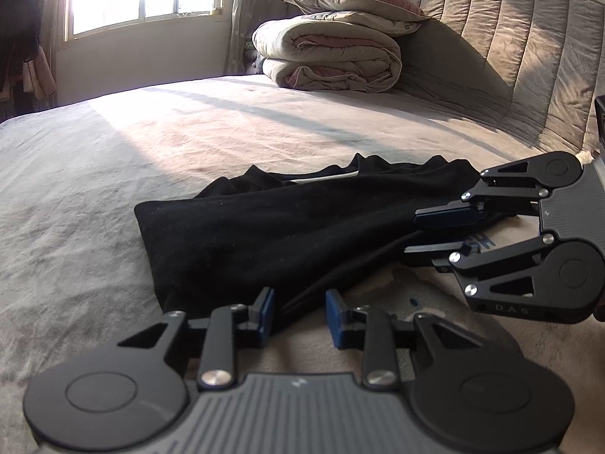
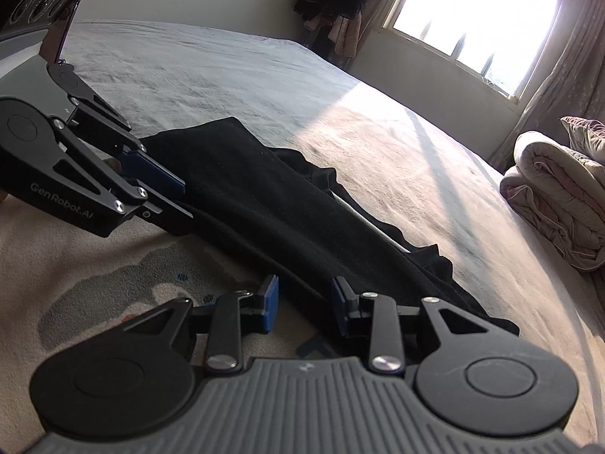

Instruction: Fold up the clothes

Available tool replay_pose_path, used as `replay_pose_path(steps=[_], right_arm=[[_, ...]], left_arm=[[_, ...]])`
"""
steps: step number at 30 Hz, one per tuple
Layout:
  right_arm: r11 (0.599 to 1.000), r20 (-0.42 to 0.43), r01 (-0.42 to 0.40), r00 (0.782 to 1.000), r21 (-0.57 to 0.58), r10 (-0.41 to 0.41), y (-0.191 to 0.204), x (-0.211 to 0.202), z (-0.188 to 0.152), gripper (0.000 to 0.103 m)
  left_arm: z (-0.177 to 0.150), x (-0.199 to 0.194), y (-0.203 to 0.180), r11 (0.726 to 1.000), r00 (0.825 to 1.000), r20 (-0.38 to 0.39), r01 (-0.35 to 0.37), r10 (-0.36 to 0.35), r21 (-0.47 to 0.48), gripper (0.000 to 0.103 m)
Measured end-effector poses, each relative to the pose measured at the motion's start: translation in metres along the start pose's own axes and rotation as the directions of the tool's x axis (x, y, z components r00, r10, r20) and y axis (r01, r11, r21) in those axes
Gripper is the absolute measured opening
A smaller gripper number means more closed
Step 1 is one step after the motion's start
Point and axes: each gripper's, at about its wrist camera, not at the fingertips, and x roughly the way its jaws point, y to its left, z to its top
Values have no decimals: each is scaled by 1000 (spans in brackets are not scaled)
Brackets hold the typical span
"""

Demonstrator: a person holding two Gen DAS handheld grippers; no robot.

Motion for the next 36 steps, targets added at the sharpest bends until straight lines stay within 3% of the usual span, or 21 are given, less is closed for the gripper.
replay_pose_path(steps=[1,3,4,5,13,16,19,24,26,28,31,36], right_arm=[[1000,-3,1,1000,3,-1,0,1,-1,35],[1000,-1,-2,1000,7,2,0,0,-1,16],[1000,0,-3,1000,9,3,0,0,-1,12],[1000,1,-4,1000,11,4,0,0,-1,11],[998,-9,-49,999,28,49,-4,-8,5,6],[995,-47,-81,995,55,84,-5,-3,2,8],[984,-42,-118,991,135,124,-14,-9,5,18],[948,-28,-177,981,265,191,-28,-18,11,30],[923,-20,-183,979,339,202,-37,-17,14,31],[913,-30,-160,982,374,185,-43,-8,17,31],[909,-56,-113,988,402,147,-48,9,22,31],[895,-101,-32,991,445,86,-56,38,31,31]], left_arm=[[0,0,0,1000,1000,1,-2,2,2,31],[-1,0,-1,1000,1000,3,-8,7,8,29],[0,0,-1,1000,1000,3,-10,10,8,20],[1,-1,1,1000,1000,0,-11,11,5,9],[6,-7,11,999,998,-45,37,-39,-31,5],[5,-5,11,998,996,-71,54,-56,-33,7],[8,-10,17,993,994,-55,93,-98,-77,9],[14,-16,25,973,989,36,147,-143,-178,36],[15,-14,27,958,984,69,178,-167,-223,37],[14,-8,26,953,982,47,189,-183,-239,37],[10,4,16,975,988,-48,133,-143,-178,37],[8,6,11,985,990,-62,118,-126,-126,41]])
